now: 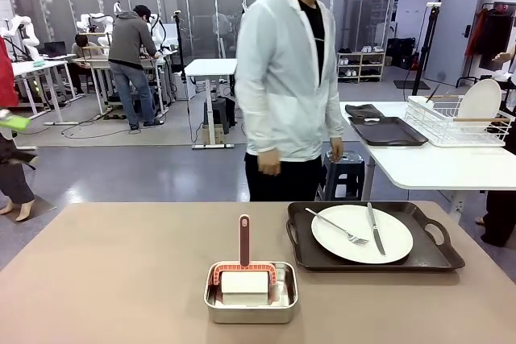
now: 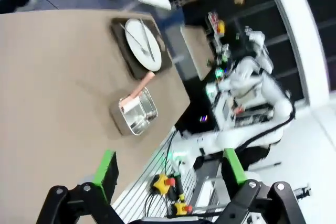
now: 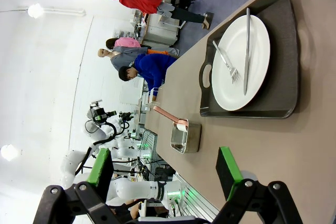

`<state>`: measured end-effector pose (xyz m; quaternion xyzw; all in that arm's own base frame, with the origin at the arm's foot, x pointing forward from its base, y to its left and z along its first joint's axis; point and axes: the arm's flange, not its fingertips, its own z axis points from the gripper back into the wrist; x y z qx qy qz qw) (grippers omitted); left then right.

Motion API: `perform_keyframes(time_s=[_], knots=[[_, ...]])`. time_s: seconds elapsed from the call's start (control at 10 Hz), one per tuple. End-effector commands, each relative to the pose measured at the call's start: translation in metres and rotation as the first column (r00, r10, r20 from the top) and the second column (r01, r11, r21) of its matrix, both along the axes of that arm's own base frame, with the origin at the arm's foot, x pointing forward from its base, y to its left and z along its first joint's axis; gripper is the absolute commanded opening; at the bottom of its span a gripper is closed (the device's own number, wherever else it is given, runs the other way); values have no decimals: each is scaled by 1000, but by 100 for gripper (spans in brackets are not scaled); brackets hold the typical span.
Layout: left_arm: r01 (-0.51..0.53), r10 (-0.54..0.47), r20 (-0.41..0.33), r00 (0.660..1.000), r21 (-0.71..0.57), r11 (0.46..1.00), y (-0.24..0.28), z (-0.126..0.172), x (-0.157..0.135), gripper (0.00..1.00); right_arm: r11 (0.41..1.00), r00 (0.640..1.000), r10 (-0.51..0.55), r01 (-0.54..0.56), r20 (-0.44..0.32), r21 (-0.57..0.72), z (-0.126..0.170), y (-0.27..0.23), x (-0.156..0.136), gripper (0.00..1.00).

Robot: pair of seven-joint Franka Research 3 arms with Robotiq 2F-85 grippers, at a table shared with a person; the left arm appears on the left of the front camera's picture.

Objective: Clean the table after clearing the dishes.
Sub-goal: When the right (or left) Handle tray is removed, use the right hand (or left hand) to clean the right (or left) side of the table with the Lint Roller.

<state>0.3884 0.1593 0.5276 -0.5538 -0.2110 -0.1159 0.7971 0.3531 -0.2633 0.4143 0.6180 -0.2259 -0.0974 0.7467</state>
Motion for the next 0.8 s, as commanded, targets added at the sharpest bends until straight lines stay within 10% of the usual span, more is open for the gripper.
perform_keyframes(time_s=[0.0,0.7], knots=[[-122,123,-5,992,-169,978,32,-48,-10,100,1000,1000,0,0,8,5,2,1,0,100],[-204,195,-73,978,-152,967,74,-126,-27,100,1000,1000,0,0,8,5,2,1,0,100]])
